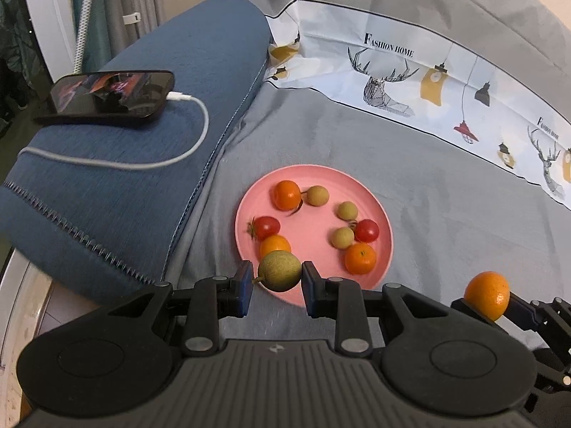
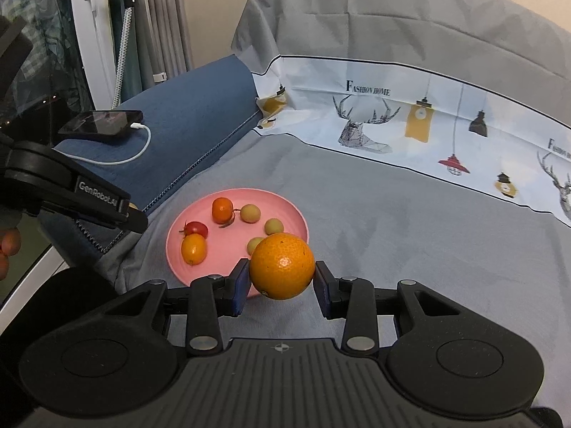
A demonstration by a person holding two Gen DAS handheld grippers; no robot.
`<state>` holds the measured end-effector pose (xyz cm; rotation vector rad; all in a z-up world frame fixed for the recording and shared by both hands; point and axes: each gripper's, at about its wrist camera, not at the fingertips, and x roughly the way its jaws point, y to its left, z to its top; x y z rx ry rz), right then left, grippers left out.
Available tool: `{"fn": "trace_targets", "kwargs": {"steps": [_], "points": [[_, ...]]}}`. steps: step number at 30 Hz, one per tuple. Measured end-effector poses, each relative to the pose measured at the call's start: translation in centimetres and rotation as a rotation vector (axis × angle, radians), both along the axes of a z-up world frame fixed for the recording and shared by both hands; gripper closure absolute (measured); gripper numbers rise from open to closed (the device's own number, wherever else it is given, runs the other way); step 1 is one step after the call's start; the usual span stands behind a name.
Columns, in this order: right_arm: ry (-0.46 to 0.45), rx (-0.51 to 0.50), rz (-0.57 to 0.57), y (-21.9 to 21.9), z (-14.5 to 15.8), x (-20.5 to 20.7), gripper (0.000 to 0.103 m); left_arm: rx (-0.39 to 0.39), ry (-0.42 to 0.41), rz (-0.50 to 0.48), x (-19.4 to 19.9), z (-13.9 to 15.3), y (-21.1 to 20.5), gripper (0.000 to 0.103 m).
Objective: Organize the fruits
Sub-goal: 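Carry the yellow-green fruit in the left gripper and tangerine in the right gripper toward the plate, then open the left gripper over the plate while the right gripper releases the tangerine there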
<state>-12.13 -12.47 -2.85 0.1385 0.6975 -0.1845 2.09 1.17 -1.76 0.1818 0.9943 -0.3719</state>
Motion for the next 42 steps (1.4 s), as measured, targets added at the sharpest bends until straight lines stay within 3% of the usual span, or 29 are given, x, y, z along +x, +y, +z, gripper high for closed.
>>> {"fn": "trace_targets", "kwargs": {"steps": [15, 30, 31, 32, 33, 34, 35, 36, 38, 42], "points": [[0.062, 0.036, 0.025, -2.4, -4.7, 7.9, 0.064, 0.085, 0.036, -0.027, 6.6, -4.6, -4.1, 0.071], [0.102, 0.049, 0.061, -3.1, -7.9, 12.1, 0.063, 0.146, 0.071, -0.027, 9.7, -8.3, -6.0, 0.070], [0.097, 0.046, 0.078, -3.0, -8.0, 12.3, 0.062, 0.147, 0.065, -0.031, 9.8, -8.4, -6.1, 0.068], [0.087, 0.033, 0.100, -2.9, -8.0, 12.4, 0.060, 0.147, 0.061, -0.038, 9.8, -8.3, -6.1, 0.050], [0.077, 0.014, 0.118, -2.7, -7.9, 12.5, 0.054, 0.149, 0.059, -0.037, 9.9, -8.3, -6.2, 0.017], [0.065, -0.021, 0.131, -2.3, -7.7, 12.6, 0.033, 0.155, 0.049, -0.021, 9.9, -8.1, -6.1, 0.003], [0.056, -0.059, 0.145, -1.9, -7.5, 12.6, 0.014, 0.156, 0.027, -0.002, 9.7, -7.8, -6.0, 0.000], [0.049, -0.087, 0.158, -1.6, -7.3, 12.5, 0.011, 0.150, 0.002, 0.005, 9.4, -7.4, -5.8, 0.000], [0.045, -0.125, 0.174, -1.2, -6.9, 12.0, 0.010, 0.161, 0.006, -0.017, 8.9, -7.1, -5.7, 0.000], [0.083, -0.063, 0.126, -1.3, -6.3, 9.9, 0.009, 0.188, 0.020, -0.021, 7.2, -6.4, -4.6, 0.000]]}}
